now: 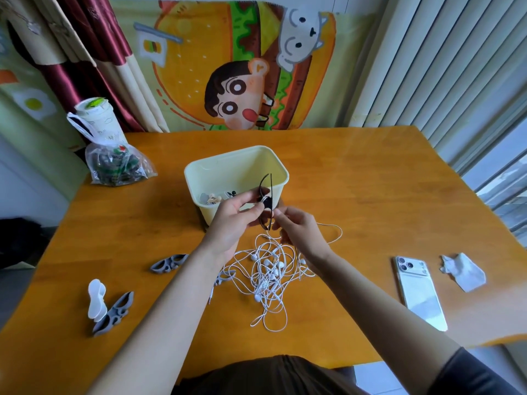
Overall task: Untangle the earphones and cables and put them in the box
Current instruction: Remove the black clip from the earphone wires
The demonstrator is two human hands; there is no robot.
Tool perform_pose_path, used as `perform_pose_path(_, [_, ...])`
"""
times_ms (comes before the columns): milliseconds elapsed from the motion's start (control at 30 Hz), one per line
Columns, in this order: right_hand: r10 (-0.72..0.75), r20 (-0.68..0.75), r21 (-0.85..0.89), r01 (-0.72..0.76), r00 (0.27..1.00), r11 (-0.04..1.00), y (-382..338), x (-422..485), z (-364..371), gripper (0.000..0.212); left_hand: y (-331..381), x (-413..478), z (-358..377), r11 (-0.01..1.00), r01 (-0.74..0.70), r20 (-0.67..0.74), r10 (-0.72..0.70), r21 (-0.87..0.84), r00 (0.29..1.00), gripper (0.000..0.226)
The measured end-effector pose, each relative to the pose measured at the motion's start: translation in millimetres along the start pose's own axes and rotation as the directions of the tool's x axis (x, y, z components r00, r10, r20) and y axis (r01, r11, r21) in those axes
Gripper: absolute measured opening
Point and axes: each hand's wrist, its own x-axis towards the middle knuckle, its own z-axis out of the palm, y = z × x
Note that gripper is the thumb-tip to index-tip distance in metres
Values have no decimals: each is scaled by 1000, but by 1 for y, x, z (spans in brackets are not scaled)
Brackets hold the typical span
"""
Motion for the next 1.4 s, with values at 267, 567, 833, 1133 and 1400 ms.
perform_pose_path(267, [164, 92, 78, -171, 982, 982, 3, -9, 5, 32, -6, 3, 4, 987, 39, -30, -44, -153, 999, 30])
perform_pose_path(567, [124, 113, -111, -111, 986, 988, 4, -12, 11, 32, -17, 8, 8, 996, -15, -238, -7, -91, 971, 27])
perform_pose_path(833, [-54, 146, -533, 125, 988, 837, -4, -8, 0, 31, -35, 10, -2, 773, -215, -92, 332, 597, 939, 35])
perform_pose_path(1133, [-75, 188, -739, 192, 979, 645, -23, 9, -33, 16, -44, 12, -6, 695, -185, 55, 205, 695, 977, 37])
perform_pose_path(1400, [-293, 85, -683, 270, 952, 678, -27, 14, -46, 10, -36, 4, -8, 846, -139, 157, 66, 515, 985, 47])
